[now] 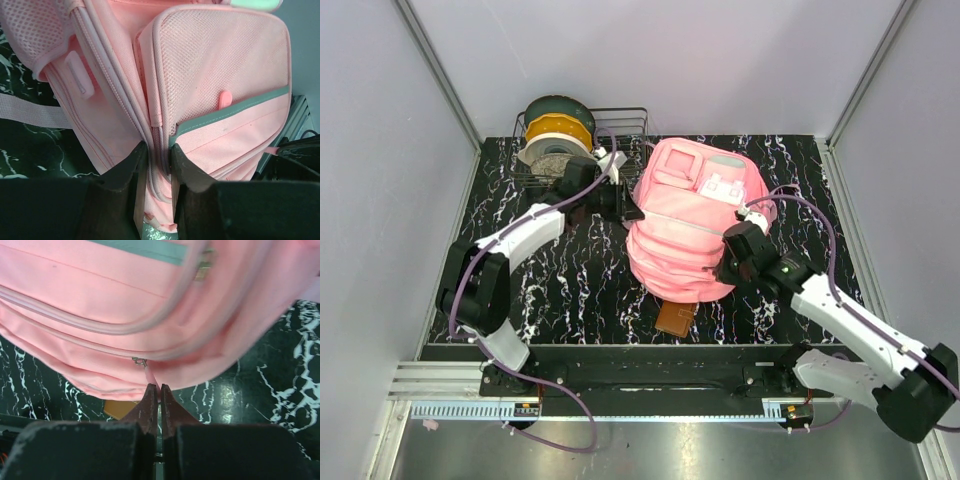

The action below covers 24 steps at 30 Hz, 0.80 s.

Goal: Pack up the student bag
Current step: Zip the student bag at the center of the board.

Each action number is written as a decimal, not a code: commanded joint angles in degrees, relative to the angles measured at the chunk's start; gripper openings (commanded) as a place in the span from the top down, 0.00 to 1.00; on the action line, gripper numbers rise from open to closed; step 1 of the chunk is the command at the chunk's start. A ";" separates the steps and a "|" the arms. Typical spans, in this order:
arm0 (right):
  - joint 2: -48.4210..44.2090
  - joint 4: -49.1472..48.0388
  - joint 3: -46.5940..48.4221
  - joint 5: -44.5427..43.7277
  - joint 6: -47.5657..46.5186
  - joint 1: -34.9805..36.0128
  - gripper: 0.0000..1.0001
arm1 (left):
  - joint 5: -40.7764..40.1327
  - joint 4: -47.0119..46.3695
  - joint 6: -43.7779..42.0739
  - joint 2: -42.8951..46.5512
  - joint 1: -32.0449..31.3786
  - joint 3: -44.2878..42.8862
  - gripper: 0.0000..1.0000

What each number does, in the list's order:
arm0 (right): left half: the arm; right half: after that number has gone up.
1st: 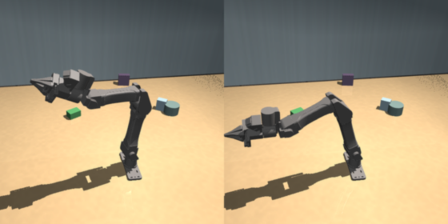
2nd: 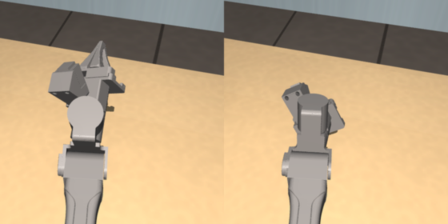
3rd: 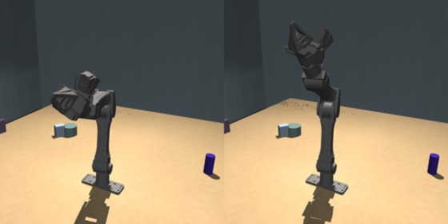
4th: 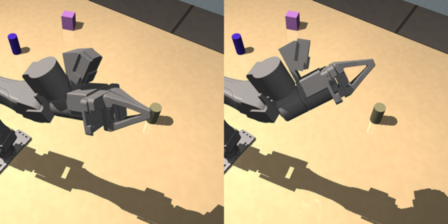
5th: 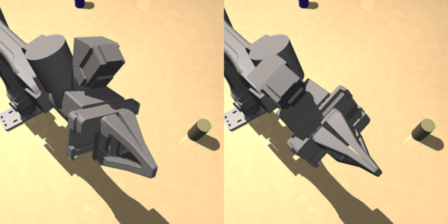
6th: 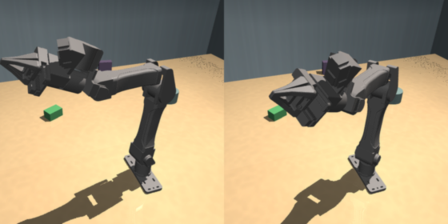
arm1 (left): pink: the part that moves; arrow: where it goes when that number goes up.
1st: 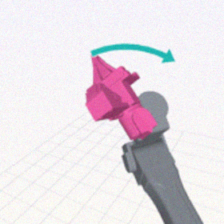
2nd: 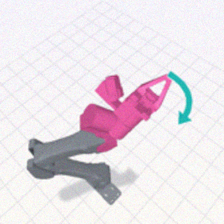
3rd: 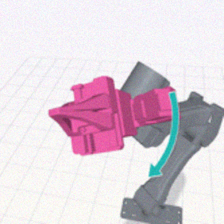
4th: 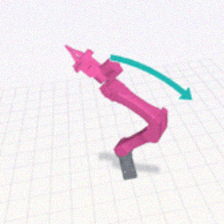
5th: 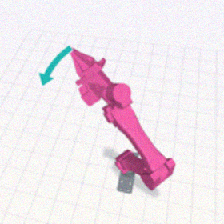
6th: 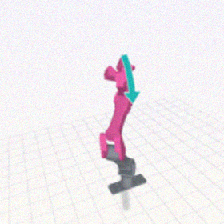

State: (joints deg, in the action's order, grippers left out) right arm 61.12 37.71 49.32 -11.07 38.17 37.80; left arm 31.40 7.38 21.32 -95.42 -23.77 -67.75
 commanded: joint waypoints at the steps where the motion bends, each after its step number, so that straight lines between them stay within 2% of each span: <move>1: -5.04 4.57 -2.29 -8.88 0.59 -0.80 1.00 | 1.29 -2.11 -3.22 2.70 5.05 -6.33 0.99; 2: -6.01 4.30 -2.39 -8.79 0.59 -0.80 1.00 | 1.21 -1.15 -3.65 2.34 5.22 -7.13 0.85; 3: -6.45 3.69 -2.65 -8.36 0.33 -0.80 1.00 | 1.30 -0.44 -3.92 1.99 5.31 -7.57 0.65; 4: -6.45 2.64 -2.74 -7.57 -0.29 -0.80 1.00 | 1.47 -0.43 -4.09 1.99 5.23 -7.84 0.32; 7: -5.40 0.26 -2.04 -5.28 -0.99 -0.80 1.00 | 3.14 -2.71 -2.00 4.35 5.23 -6.09 0.11; 9: -4.09 -2.36 -1.77 -3.44 -0.91 -0.80 1.00 | 0.79 -2.98 -0.94 7.50 5.31 -3.90 0.01; 14: -2.06 -6.33 -0.19 -1.85 -0.20 -0.80 1.00 | -7.22 4.84 1.78 13.32 5.05 1.72 0.01; 18: -1.45 -8.00 1.13 -1.24 -1.69 -0.80 1.00 | -11.25 1.95 7.67 22.52 3.47 16.64 0.01; 21: -0.66 -9.14 1.57 -0.10 -2.58 -0.80 1.00 | -11.71 -2.95 13.64 26.06 1.02 24.12 0.01; 24: -0.48 -10.11 1.39 0.96 -3.36 -0.80 1.00 | -12.23 -6.66 17.52 25.99 -2.94 27.57 0.01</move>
State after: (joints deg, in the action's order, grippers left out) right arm 60.31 34.26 48.10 -12.16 36.51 37.36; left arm 22.09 8.60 31.48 -70.52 -22.63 -43.86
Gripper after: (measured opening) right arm 0.011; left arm 0.988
